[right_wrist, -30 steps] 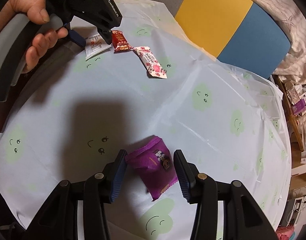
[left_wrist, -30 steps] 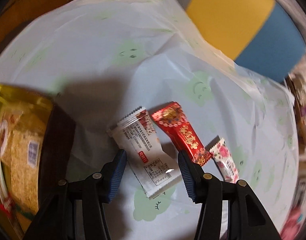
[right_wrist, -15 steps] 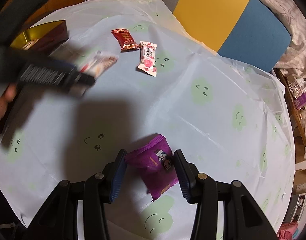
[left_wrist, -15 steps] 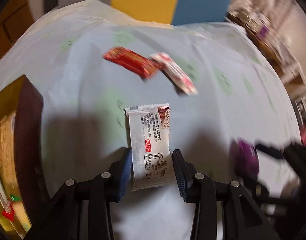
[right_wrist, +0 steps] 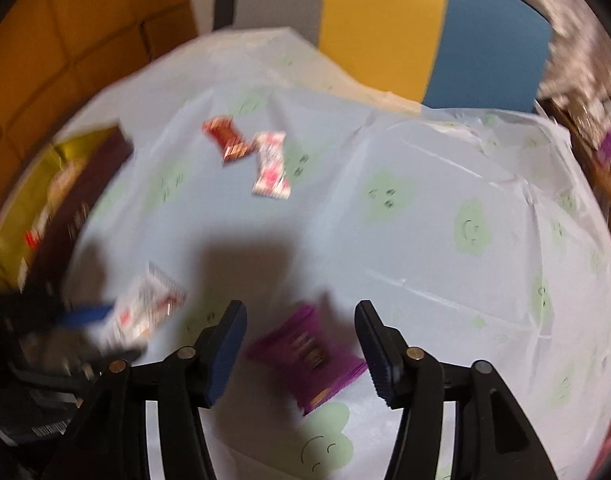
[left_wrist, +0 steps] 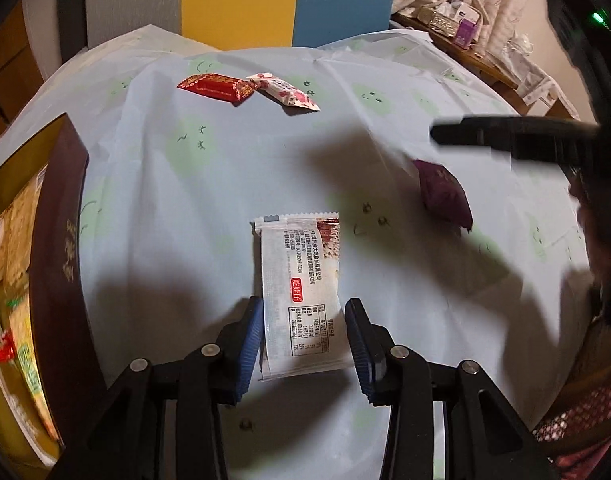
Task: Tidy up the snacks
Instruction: 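Lift the white sachet with the left tool while the right tool holds the purple pack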
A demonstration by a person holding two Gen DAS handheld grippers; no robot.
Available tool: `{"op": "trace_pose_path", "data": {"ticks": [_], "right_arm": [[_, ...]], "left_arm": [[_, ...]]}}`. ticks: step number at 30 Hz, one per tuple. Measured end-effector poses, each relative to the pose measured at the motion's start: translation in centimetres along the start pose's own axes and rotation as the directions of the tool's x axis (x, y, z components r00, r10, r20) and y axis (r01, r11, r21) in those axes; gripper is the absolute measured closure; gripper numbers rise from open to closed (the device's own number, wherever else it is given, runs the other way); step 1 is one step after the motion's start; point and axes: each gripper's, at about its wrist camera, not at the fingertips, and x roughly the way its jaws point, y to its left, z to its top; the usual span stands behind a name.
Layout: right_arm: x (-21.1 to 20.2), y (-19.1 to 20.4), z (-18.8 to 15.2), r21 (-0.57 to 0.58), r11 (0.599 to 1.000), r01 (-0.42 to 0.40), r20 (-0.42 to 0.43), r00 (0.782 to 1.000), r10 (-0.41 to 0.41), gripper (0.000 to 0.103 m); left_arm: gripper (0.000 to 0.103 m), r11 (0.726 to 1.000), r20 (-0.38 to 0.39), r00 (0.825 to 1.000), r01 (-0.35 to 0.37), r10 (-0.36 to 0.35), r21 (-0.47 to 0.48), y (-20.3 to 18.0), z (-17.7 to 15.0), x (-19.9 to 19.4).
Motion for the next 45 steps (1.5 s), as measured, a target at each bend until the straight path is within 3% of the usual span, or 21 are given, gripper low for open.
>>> {"op": "trace_pose_path", "data": {"ticks": [6, 9, 12, 14, 16, 23, 24, 25, 26, 32, 39, 45], "right_arm": [[-1.1, -2.7, 0.4, 0.145, 0.988, -0.053, 0.045, 0.998, 0.047, 0.045], [-1.0, -1.4, 0.4, 0.073, 0.992, -0.107, 0.026, 0.994, 0.106, 0.039], [-0.6, 0.6, -0.3, -0.051, 0.997, -0.064, -0.017, 0.998, 0.063, 0.038], [-0.1, 1.1, -0.9, -0.094, 0.993, -0.075, -0.056, 0.996, 0.07, 0.03], [0.6, 1.8, -1.4, -0.155, 0.987, -0.032, -0.084, 0.996, 0.019, 0.03], [3.2, 1.4, -2.1, -0.169, 0.985, 0.043, -0.15, 0.986, -0.069, 0.03], [3.4, 1.4, -2.2, -0.174, 0.983, 0.053, -0.147, 0.986, -0.08, 0.032], [3.7, 1.5, -2.2, -0.182, 0.981, 0.064, -0.143, 0.986, -0.091, 0.054], [3.9, 1.6, -2.2, -0.184, 0.98, 0.075, -0.141, 0.985, -0.102, 0.062], [4.6, 2.1, -2.5, -0.198, 0.972, 0.128, -0.118, 0.981, -0.153, 0.062], [5.2, 0.7, -2.5, -0.117, 0.99, 0.084, -0.142, 0.985, -0.1, 0.06], [5.7, 1.2, -2.6, -0.147, 0.983, 0.106, -0.132, 0.983, -0.126, 0.059]], "left_arm": [[0.057, 0.999, 0.021, 1.0, -0.019, 0.018, 0.046, -1.8, -0.1, 1.1], [0.055, 0.998, 0.024, 1.0, -0.02, 0.019, 0.066, -1.8, -0.1, 1.2], [0.054, 0.997, 0.025, 1.0, -0.017, 0.015, 0.08, -1.8, -0.2, 1.2], [0.053, 0.996, 0.024, 1.0, -0.013, 0.01, 0.088, -1.8, -0.2, 1.1], [0.05, 0.996, 0.024, 1.0, -0.005, 0.003, 0.091, -1.8, -0.4, 1.0], [0.039, 0.994, 0.029, 1.0, -0.006, 0.003, 0.112, -2.5, -0.3, 1.5], [0.039, 0.993, 0.032, 0.999, -0.012, 0.008, 0.114, -2.6, -0.2, 1.7], [0.039, 0.993, 0.035, 0.999, -0.012, 0.008, 0.113, -2.6, -0.2, 1.6], [0.039, 0.994, 0.037, 0.999, -0.006, 0.002, 0.108, -2.5, -0.2, 1.5], [0.051, 0.997, 0.035, 0.999, 0.024, -0.026, 0.068, -1.3, 0.2, 1.3], [0.052, 0.999, 0.025, 0.999, 0.037, -0.037, 0.002, 0.2, 0.9, 1.0], [0.052, 0.998, 0.025, 0.999, 0.026, -0.028, 0.06, -0.9, 1.3, 1.1]]}}
